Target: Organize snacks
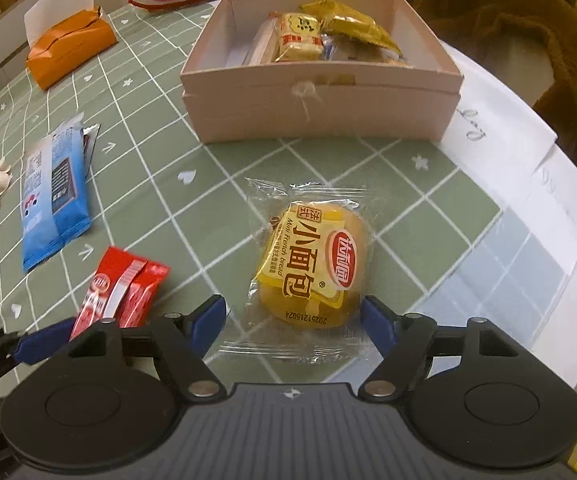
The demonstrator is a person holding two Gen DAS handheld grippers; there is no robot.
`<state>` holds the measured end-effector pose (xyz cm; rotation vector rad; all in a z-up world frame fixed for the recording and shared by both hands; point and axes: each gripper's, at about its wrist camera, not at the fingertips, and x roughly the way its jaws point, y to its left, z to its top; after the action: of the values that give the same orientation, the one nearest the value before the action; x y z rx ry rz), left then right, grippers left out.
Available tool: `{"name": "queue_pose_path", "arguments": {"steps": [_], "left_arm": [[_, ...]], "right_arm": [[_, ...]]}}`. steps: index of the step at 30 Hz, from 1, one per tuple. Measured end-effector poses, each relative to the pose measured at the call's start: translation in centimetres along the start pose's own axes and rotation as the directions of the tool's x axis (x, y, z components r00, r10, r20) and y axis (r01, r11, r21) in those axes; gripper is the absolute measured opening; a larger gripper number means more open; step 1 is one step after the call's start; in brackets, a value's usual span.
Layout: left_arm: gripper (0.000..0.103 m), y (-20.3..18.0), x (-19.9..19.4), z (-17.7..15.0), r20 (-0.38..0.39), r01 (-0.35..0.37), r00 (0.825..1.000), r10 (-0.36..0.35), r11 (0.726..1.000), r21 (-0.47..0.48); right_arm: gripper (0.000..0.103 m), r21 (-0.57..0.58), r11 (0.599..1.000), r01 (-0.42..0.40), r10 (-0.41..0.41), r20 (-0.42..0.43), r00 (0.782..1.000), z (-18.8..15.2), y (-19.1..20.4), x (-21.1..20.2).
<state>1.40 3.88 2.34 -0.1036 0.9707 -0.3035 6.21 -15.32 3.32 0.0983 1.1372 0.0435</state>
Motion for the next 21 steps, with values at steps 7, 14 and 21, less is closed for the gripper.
{"name": "queue_pose_path", "arguments": {"steps": [7,14,21], "left_arm": [[0.055,-1.0,0.2,-0.3,0.007,-0.042,0.999,0.041,0.998,0.049],[0.055,-1.6,0.2,-0.7,0.021,-0.07,0.997,0.069,0.994,0.085],[0.055,-1.2,0.1,-0.5,0.013,-0.052,0.999,0.052,0.997,0.052]], "right_arm": [[0.073,0.029,0.998,-0.05,0.05,-0.021,0.999,-1.9,0.3,-1.2],[0.073,-0.018,1.0,0.007,-0.007,0.013,1.0,-2.3,0.7,-1.7],[0.075,-0.002,1.0,0.016,-0.016,0.014,1.0,0.4,-0.5,0.3]]}}
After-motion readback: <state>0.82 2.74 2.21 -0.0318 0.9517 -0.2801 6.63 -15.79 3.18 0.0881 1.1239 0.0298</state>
